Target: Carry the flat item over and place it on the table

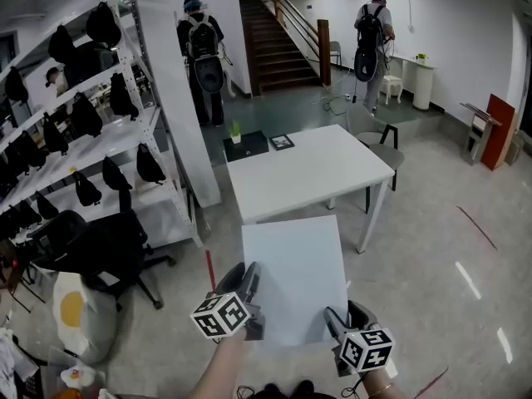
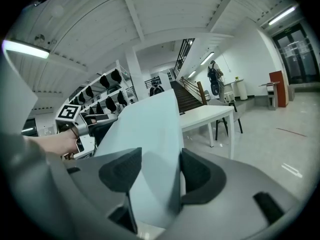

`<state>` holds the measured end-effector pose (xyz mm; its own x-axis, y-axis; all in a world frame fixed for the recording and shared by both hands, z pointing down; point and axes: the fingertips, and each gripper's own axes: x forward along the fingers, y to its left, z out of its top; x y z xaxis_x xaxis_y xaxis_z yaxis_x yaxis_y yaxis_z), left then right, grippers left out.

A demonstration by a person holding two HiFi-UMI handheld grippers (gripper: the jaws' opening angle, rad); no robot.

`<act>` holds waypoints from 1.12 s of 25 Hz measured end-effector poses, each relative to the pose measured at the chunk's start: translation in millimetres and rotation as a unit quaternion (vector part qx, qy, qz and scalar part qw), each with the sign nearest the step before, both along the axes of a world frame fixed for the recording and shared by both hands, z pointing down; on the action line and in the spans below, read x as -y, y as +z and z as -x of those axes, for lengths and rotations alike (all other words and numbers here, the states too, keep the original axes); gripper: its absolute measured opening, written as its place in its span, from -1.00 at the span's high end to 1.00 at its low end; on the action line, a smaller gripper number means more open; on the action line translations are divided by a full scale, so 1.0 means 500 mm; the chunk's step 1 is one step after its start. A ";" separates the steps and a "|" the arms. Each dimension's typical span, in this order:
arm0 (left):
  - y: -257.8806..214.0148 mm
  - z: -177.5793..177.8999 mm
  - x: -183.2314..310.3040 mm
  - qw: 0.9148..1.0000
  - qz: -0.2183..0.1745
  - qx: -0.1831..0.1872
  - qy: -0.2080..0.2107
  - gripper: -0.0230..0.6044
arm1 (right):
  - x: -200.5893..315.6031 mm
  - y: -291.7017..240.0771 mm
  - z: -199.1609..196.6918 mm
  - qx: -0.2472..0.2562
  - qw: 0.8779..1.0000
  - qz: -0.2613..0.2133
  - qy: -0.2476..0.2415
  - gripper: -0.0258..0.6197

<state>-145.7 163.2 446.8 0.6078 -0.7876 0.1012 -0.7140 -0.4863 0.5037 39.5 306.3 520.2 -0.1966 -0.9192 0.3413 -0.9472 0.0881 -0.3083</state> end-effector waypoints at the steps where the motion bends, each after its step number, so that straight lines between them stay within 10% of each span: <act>1: -0.002 -0.001 -0.001 1.000 0.000 -0.001 -0.002 0.38 | 0.001 -0.002 -0.002 0.000 1.000 -0.002 -0.003 0.15; 14: -0.005 -0.019 0.046 1.000 -0.004 0.001 -0.023 0.40 | 0.067 -0.003 -0.034 0.009 1.000 -0.012 -0.016 0.15; 28: 0.043 -0.053 0.316 1.000 0.014 -0.011 -0.021 0.42 | 0.334 0.025 -0.075 0.003 1.000 0.002 -0.009 0.16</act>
